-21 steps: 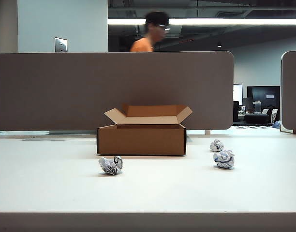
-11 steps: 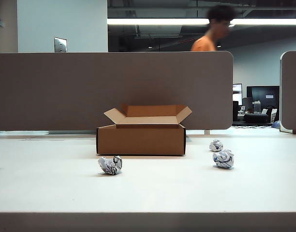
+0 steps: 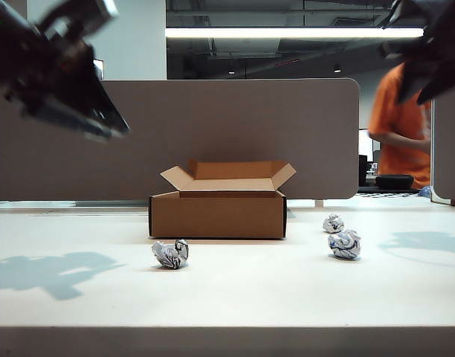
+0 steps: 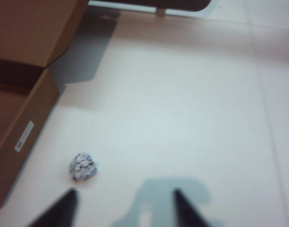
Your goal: Pick up all the paper balls on the table and put them in the paper box.
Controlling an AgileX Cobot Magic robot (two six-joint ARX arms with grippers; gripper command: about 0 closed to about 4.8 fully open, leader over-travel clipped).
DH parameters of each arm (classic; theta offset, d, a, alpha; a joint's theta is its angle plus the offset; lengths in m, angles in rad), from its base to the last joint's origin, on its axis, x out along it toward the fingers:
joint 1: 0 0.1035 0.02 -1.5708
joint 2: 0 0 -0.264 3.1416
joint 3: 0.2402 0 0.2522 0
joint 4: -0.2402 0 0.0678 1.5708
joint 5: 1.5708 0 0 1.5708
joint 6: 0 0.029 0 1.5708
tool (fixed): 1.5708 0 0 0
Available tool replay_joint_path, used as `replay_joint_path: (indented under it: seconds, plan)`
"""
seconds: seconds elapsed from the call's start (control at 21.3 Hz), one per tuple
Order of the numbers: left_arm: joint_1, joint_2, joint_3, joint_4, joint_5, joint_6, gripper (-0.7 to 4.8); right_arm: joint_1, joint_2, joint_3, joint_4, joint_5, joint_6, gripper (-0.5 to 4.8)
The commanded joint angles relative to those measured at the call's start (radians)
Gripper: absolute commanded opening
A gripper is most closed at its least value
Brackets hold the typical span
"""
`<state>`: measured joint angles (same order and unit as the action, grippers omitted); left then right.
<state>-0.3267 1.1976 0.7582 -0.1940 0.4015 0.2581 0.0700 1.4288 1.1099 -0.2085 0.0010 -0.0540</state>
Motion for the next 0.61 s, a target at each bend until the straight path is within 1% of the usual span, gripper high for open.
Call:
replay_joint_path:
  seconds: [0.05, 0.09, 0.14, 0.19, 0.28, 0.33, 0.47, 0.61]
  plan:
    - [0.0, 0.08, 0.018, -0.03, 0.005, 0.081, 2.56, 0.004, 0.108, 0.069, 0.006, -0.102, -0.002, 3.85]
    - [0.0, 0.093, 0.018, -0.03, 0.004, 0.095, 2.61, 0.004, 0.134, 0.082, 0.012, -0.137, 0.0, 3.88]
    - [-0.001, 0.118, 0.019, -0.03, 0.011, 0.126, 3.24, 0.004, 0.179, 0.1, 0.039, -0.193, 0.009, 3.88]
    - [-0.007, 0.132, 0.019, -0.029, 0.014, 0.13, 3.54, 0.004, 0.201, 0.106, 0.06, -0.209, 0.019, 3.89]
    - [-0.019, 0.163, 0.021, -0.029, 0.027, 0.135, 3.68, 0.004, 0.248, 0.125, 0.083, -0.195, 0.035, 3.9]
    - [-0.033, 0.177, 0.023, -0.028, 0.055, 0.135, 3.73, 0.006, 0.269, 0.132, 0.086, -0.171, 0.035, 3.9]
    - [-0.068, 0.205, 0.036, -0.026, 0.057, 0.141, 3.73, 0.012, 0.29, 0.132, 0.101, -0.124, 0.035, 3.9]
    - [-0.101, 0.24, 0.06, -0.028, 0.058, 0.164, 3.73, 0.014, 0.306, 0.132, 0.11, -0.122, 0.035, 3.9]
